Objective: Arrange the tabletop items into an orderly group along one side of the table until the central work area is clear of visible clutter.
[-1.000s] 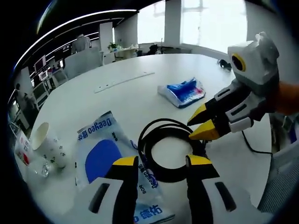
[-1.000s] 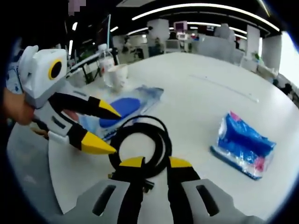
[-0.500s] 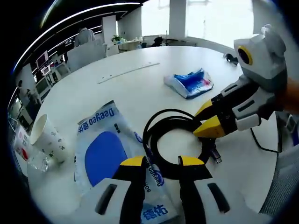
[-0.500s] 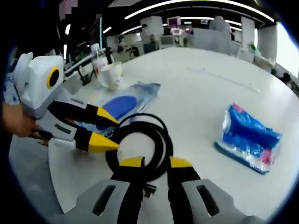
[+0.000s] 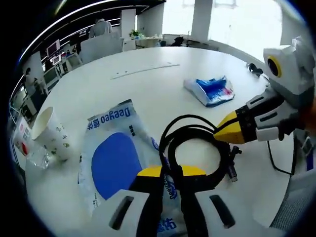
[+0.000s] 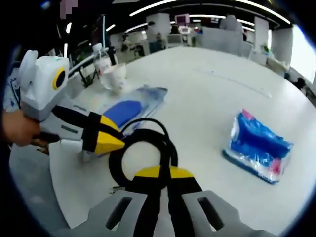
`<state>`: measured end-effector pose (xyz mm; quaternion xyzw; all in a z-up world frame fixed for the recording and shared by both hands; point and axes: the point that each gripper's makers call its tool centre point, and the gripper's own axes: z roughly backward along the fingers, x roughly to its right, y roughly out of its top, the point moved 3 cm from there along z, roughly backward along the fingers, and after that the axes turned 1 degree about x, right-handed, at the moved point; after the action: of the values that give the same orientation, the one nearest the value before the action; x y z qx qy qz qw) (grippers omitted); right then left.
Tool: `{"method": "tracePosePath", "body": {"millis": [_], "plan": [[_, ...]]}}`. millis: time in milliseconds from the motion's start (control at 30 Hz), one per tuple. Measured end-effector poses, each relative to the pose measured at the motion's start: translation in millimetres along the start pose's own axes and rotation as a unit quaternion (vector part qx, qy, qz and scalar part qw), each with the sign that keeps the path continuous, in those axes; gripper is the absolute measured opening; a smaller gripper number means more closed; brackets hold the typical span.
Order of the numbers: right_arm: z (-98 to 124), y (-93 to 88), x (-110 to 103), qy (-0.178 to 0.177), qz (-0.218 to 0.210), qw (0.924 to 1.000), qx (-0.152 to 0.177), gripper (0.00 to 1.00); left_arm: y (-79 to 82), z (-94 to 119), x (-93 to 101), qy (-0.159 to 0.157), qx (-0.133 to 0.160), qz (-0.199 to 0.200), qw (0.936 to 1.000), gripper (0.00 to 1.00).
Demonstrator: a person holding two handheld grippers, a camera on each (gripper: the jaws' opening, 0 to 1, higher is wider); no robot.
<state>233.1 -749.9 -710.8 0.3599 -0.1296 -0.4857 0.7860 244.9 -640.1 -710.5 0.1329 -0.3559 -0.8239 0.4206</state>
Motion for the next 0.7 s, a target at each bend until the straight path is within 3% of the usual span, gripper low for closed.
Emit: {"method": "tracePosePath", "body": {"millis": [100, 700], "plan": [[3.2, 0.5, 2.9, -0.005, -0.015, 0.9999, 0.002, 0.0, -0.7, 0.6, 0.6, -0.002, -0.003, 0.015, 0.9999, 0.04], [27.7, 6.3, -0.2, -0.004, -0.032, 0.9989, 0.034, 0.0, 7.3, 11.7, 8.1, -0.014, 0.023, 0.034, 0.9991, 0.02]]}}
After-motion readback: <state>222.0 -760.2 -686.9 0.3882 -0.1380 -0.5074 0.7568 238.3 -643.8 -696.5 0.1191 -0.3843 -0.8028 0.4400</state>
